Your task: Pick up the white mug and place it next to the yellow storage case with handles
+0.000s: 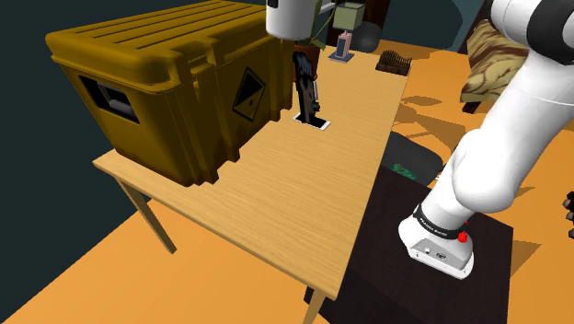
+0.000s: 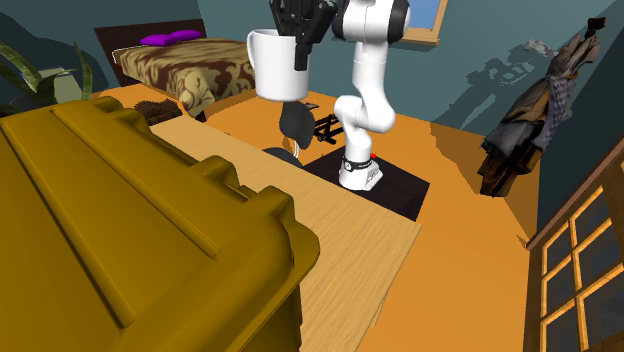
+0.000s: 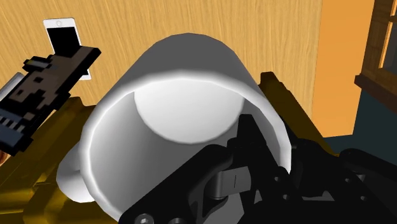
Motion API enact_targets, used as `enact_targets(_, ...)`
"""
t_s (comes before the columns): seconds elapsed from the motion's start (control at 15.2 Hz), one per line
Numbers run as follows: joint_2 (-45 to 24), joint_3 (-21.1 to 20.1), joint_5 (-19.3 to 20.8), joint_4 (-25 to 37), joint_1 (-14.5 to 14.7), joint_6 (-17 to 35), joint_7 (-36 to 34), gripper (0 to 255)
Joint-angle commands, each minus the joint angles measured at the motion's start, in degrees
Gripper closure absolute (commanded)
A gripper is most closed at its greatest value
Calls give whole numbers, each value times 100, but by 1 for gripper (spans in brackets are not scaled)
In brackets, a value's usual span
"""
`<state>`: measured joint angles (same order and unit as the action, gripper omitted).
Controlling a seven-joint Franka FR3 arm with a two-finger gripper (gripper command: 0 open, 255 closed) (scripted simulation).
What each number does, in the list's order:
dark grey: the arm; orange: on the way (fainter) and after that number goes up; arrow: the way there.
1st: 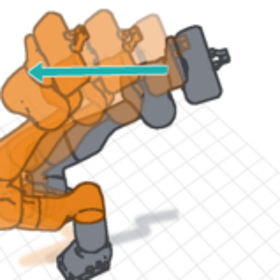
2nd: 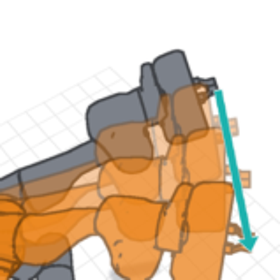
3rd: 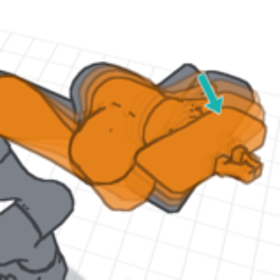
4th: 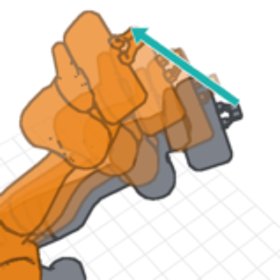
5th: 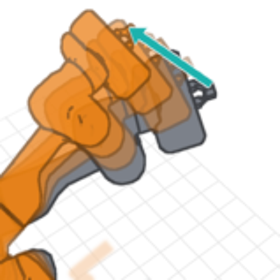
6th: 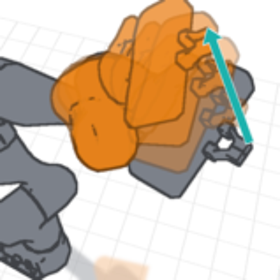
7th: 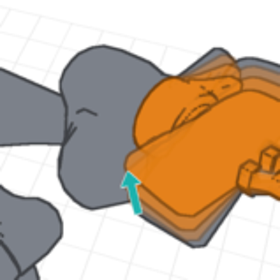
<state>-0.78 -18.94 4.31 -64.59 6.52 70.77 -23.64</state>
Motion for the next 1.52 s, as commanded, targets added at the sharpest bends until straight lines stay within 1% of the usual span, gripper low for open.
enact_targets(0.0, 192, 32, -78, -430, -36, 256, 19, 255)
enact_targets(0.33, 546, 101, -208, -1287, -85, 780, 74, 255)
enact_targets(0.66, 817, 148, -295, -2013, -105, 1250, 113, 255)
enact_targets(1.45, 1242, 205, -418, -3434, -106, 2266, 161, 255)
